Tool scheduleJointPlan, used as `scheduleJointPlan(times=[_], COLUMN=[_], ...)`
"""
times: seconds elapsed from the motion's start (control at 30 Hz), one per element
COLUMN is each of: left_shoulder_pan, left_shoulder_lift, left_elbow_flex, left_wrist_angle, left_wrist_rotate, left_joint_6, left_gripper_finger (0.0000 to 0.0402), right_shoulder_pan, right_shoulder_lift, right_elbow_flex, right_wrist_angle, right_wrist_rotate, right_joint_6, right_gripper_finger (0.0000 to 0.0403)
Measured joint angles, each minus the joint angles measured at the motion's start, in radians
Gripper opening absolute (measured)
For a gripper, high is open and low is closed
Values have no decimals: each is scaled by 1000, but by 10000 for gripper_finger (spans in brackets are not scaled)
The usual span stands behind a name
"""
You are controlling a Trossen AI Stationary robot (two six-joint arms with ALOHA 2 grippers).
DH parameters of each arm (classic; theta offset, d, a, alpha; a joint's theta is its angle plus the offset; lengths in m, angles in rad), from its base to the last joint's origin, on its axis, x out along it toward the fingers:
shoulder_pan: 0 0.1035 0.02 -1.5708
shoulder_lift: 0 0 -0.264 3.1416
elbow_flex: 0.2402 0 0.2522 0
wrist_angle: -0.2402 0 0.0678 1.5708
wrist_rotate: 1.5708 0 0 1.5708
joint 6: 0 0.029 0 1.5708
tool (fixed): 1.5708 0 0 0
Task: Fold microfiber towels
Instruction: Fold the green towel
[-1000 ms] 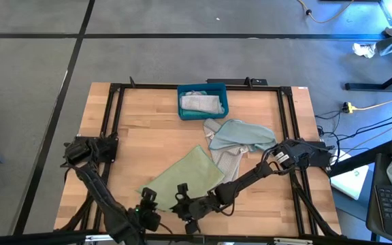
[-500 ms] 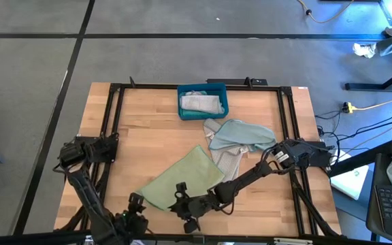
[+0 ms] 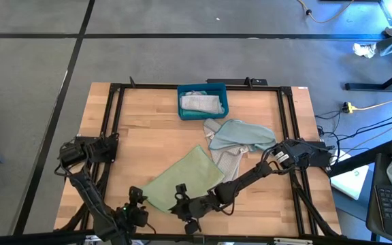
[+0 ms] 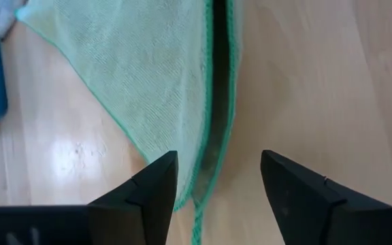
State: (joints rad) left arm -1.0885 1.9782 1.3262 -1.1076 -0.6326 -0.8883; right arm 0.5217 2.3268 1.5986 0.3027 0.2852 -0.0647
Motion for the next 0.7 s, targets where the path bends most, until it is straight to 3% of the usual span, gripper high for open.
scheduleJointPlan(times=[0.13, 0.37, 0.7], left_shoulder_pan=[10, 33, 40], left_shoulder_lift=[-1, -9, -4], left_elbow_flex=[-19, -157, -168], left_wrist_angle=[32, 219, 173], left_wrist_rotate=[-4, -11, -39], left_joint_6=[0, -27, -82], left_gripper_finger=[211, 212, 206], right_shoulder_pan=[0, 3, 4], right_shoulder_lift=[0, 0, 0], right_elbow_flex=[0, 0, 0], right_wrist_angle=[0, 0, -7], right_wrist_rotate=[0, -20, -18], right_joint_6=[-9, -8, -18], right_gripper_finger=[8, 9, 9])
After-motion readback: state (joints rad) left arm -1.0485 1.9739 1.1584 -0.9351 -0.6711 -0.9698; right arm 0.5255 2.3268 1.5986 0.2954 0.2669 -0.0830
